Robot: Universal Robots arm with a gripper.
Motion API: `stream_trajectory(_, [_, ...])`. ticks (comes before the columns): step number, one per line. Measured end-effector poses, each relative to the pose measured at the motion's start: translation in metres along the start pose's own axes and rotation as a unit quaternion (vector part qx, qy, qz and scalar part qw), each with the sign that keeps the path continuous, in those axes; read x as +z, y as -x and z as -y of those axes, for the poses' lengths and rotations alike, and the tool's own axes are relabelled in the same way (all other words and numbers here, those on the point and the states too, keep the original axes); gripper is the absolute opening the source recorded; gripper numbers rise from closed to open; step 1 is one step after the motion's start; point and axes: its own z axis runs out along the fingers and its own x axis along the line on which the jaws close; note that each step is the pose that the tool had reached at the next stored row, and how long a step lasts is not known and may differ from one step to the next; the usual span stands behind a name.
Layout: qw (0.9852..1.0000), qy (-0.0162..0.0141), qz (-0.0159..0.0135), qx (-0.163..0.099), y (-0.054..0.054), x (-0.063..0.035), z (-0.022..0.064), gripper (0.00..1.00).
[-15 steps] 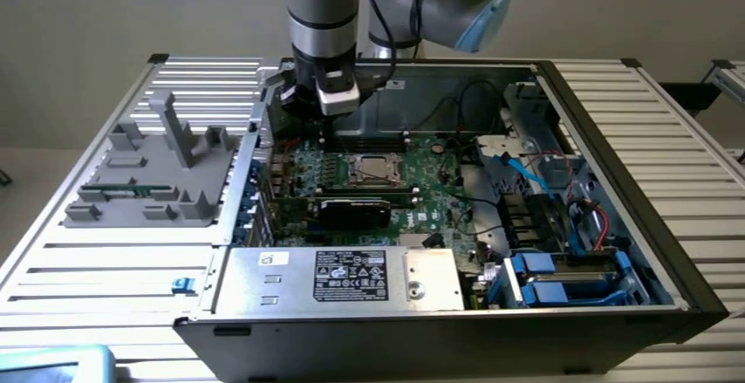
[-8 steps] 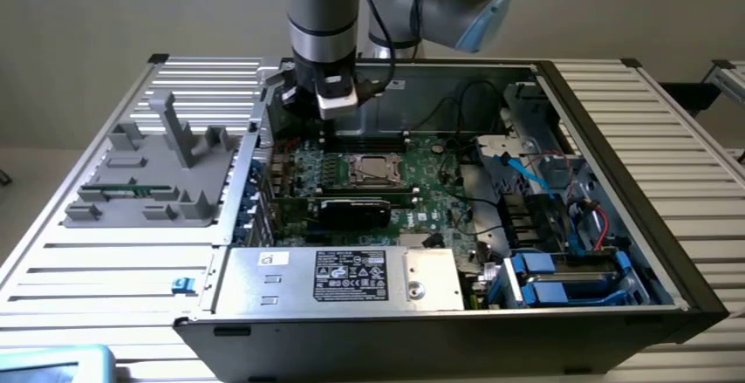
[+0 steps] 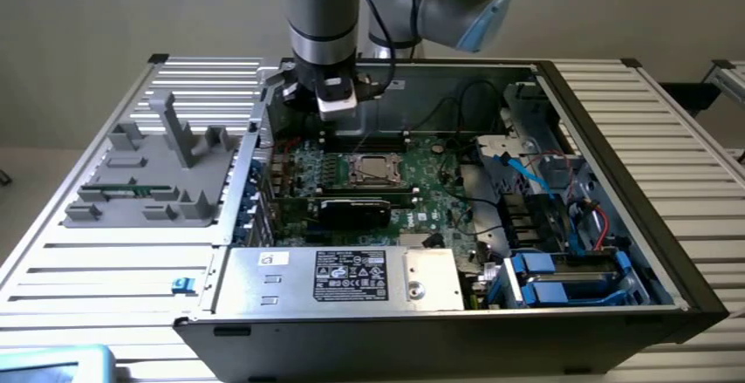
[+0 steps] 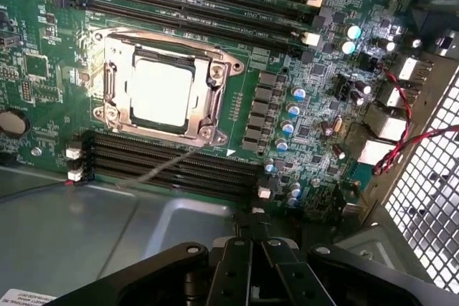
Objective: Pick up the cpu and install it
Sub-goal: 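Install the first cpu locking lever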
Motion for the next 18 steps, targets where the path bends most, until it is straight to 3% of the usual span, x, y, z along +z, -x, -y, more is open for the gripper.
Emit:
stream_trajectory(13, [1.0,0.0001,-0.0014,0.004,-0.0058,-0.0001,-0.0011,0.11])
stream_trajectory(15, [0.9999,0.0005,-0.0047,0.012,-0.0059,0.0,-0.0012,0.11])
stream_trajectory(18, [0.9993,0.0015,-0.0136,0.034,-0.0058,0.0002,-0.0013,0.11])
